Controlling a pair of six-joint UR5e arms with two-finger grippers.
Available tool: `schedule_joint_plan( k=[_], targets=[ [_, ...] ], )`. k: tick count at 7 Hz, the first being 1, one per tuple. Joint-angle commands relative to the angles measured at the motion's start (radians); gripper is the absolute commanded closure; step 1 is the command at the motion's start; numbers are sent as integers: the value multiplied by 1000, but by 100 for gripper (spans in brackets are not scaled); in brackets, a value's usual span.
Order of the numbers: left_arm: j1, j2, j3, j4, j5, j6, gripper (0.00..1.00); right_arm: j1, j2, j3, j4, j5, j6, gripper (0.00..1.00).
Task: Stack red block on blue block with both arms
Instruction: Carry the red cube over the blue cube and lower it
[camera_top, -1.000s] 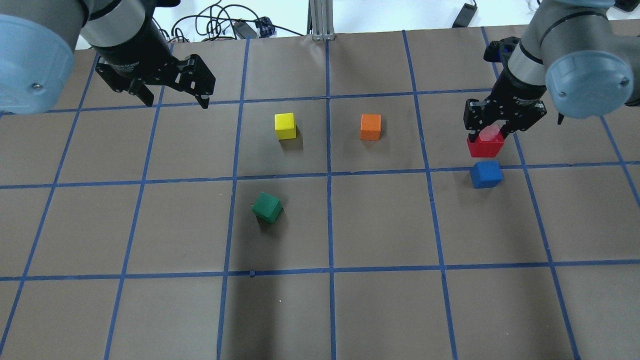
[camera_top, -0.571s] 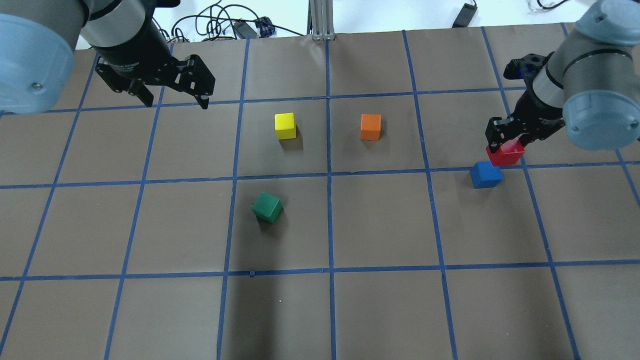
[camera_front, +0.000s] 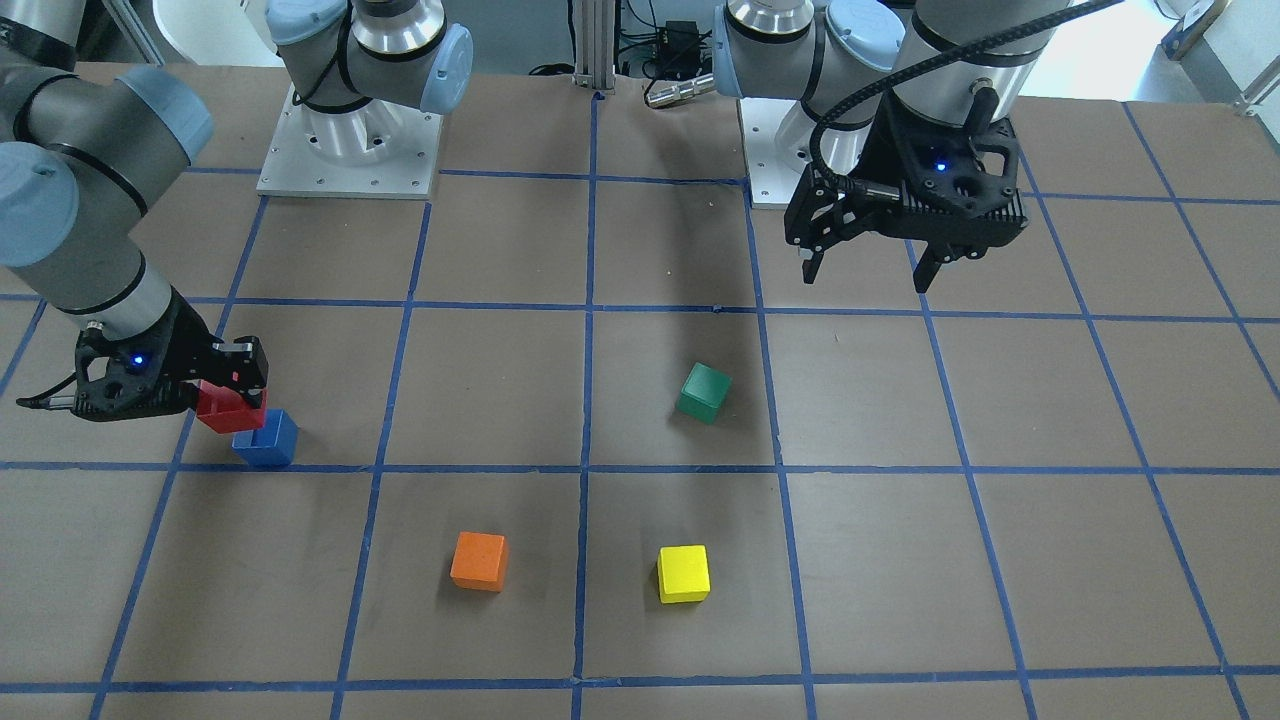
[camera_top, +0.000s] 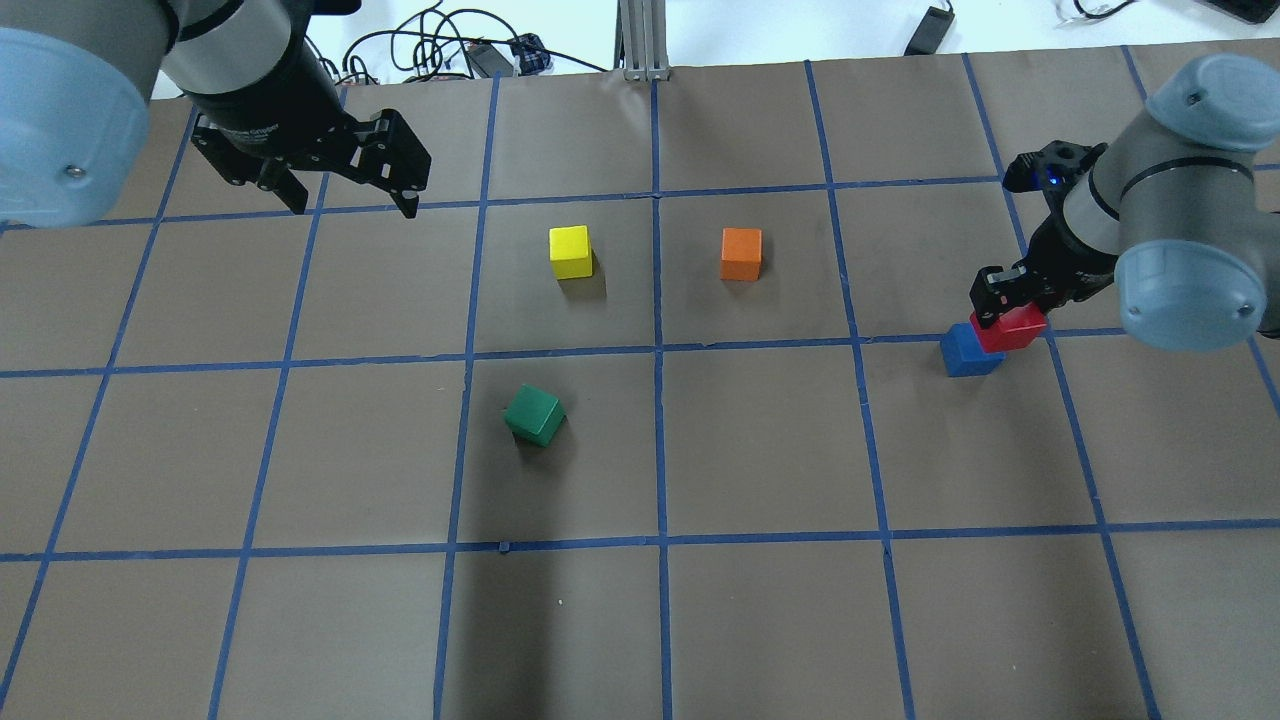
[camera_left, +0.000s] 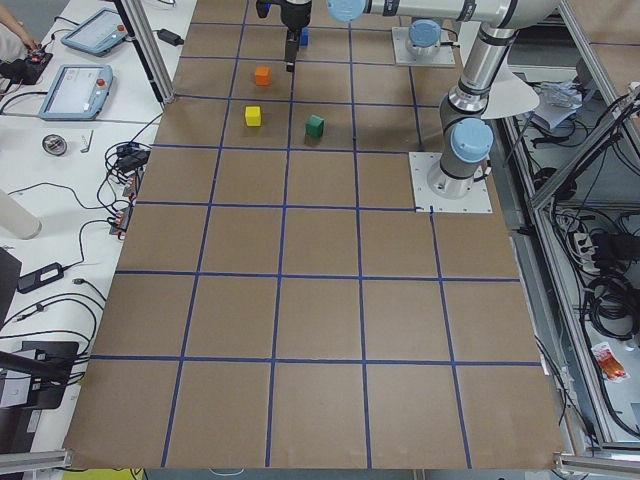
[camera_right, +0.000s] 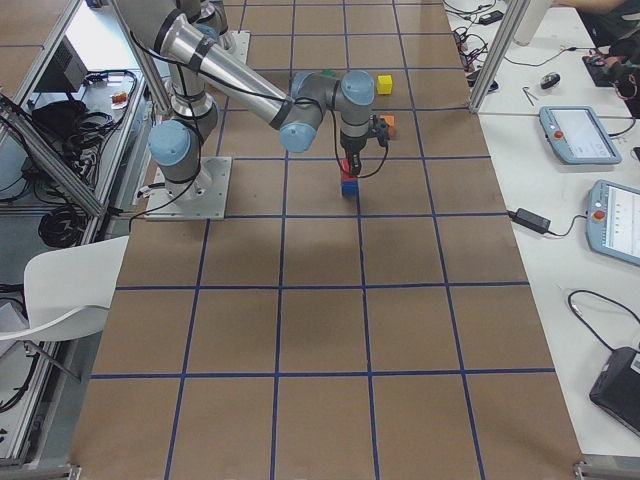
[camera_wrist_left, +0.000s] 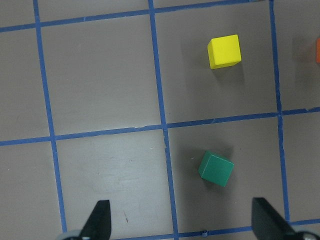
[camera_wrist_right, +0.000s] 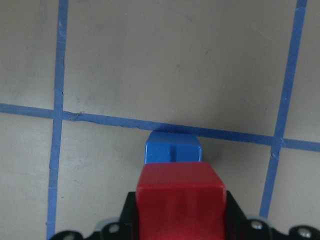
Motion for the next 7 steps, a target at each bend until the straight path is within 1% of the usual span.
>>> schedule_joint_plan(
  k=[1,2,7],
  targets=[
    [0,0,0,-1,0,0,0,3,5,24,-13,6,-9,100],
    [0,0,0,1,0,0,0,3,13,27,-44,6,-6,100],
    [0,0,0,1,-2,0,0,3,28,26,-52,8,56,100]
  ],
)
